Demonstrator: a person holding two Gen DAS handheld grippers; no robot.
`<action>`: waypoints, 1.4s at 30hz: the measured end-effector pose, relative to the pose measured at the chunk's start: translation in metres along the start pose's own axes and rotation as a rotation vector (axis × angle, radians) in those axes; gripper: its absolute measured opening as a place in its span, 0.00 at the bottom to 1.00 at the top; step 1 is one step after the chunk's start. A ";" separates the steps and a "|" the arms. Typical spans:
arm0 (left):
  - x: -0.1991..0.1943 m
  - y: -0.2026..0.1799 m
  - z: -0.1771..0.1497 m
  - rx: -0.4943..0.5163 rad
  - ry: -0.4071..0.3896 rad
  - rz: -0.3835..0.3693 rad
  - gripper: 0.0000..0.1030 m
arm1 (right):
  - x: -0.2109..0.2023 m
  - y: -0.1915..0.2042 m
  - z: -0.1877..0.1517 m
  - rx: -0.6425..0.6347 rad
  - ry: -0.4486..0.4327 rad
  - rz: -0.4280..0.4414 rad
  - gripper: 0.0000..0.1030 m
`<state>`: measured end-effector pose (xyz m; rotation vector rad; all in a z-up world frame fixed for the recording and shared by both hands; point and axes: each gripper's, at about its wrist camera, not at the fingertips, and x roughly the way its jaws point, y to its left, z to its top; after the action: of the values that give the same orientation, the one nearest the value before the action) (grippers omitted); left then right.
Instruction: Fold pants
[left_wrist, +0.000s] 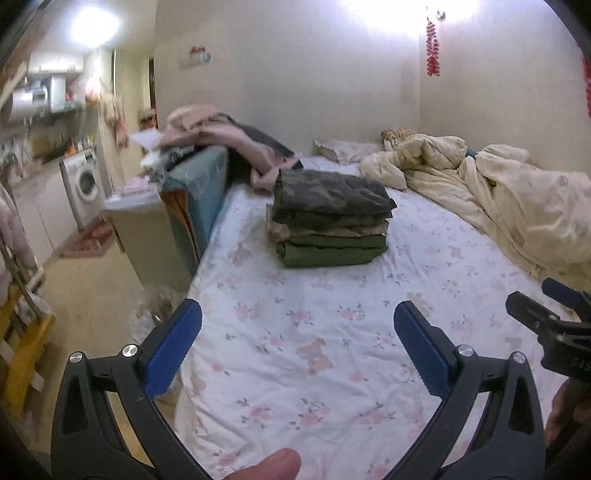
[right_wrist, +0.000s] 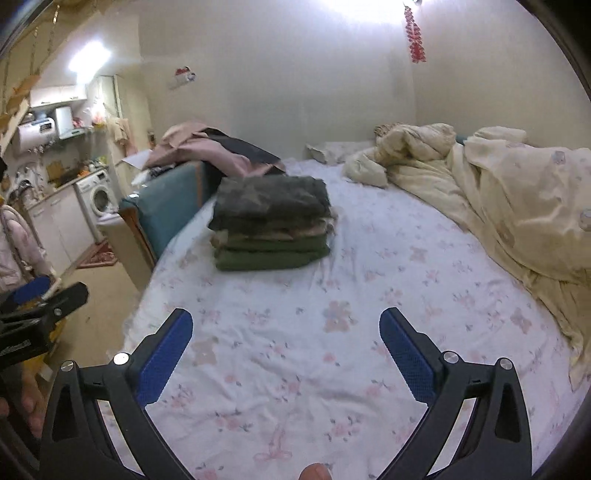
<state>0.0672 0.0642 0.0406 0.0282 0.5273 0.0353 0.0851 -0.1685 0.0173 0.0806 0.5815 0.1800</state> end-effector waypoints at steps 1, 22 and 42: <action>-0.002 -0.002 -0.001 0.012 -0.017 -0.001 1.00 | 0.001 0.000 -0.002 0.013 0.007 0.002 1.00; 0.012 -0.013 -0.016 -0.014 0.034 -0.018 1.00 | 0.016 0.013 -0.008 -0.034 0.032 -0.010 1.00; 0.016 -0.015 -0.015 -0.026 0.040 -0.019 1.00 | 0.013 0.013 -0.007 -0.041 0.018 -0.012 1.00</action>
<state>0.0736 0.0496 0.0188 -0.0025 0.5674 0.0244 0.0901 -0.1530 0.0059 0.0356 0.5961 0.1811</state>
